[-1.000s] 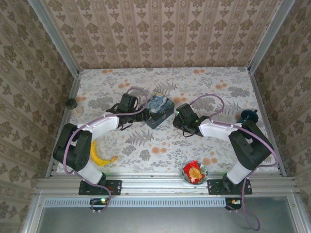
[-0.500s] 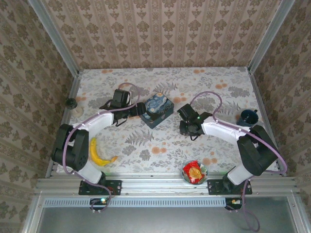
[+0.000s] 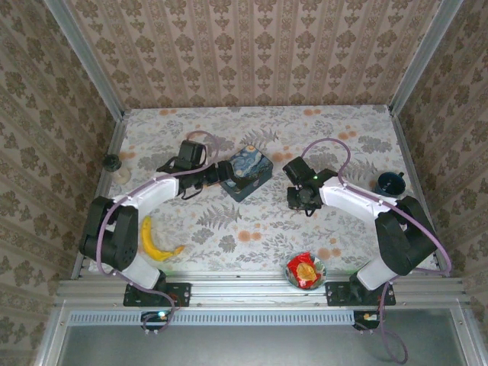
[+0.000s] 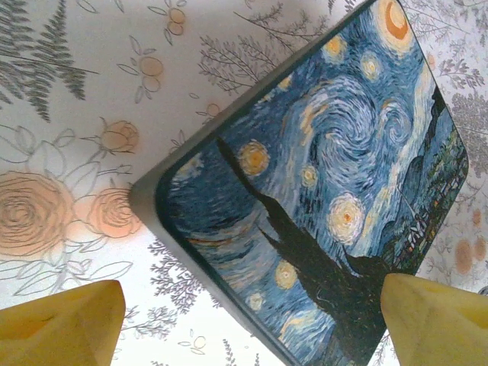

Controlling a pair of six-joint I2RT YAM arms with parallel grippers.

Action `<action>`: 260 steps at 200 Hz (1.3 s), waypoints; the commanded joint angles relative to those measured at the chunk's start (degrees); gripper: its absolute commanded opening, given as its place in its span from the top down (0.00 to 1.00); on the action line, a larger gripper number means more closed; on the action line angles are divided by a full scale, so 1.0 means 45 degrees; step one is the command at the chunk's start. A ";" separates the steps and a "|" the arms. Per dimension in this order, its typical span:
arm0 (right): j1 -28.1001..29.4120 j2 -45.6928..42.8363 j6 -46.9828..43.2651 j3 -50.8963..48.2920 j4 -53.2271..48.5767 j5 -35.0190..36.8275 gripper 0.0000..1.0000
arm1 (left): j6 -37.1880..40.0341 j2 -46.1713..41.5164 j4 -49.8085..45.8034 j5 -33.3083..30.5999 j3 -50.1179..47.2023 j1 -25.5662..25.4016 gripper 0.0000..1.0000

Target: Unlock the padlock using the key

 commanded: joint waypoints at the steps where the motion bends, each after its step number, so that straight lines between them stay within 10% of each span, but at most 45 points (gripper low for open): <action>1: -0.0045 -0.0346 -0.0198 0.0366 -0.0283 0.0110 1.00 | -0.0454 0.0599 0.0640 0.0549 0.0459 -0.0056 0.12; 98: -0.0045 -0.0791 0.0076 0.0008 -0.0302 -0.0104 1.00 | -0.1909 0.3541 0.3971 0.2731 0.2670 0.0457 0.27; 260: -0.1145 0.0177 -0.0632 0.0283 -0.1273 -0.0935 1.00 | -0.1738 0.2624 0.3986 0.1881 0.2576 0.0957 0.14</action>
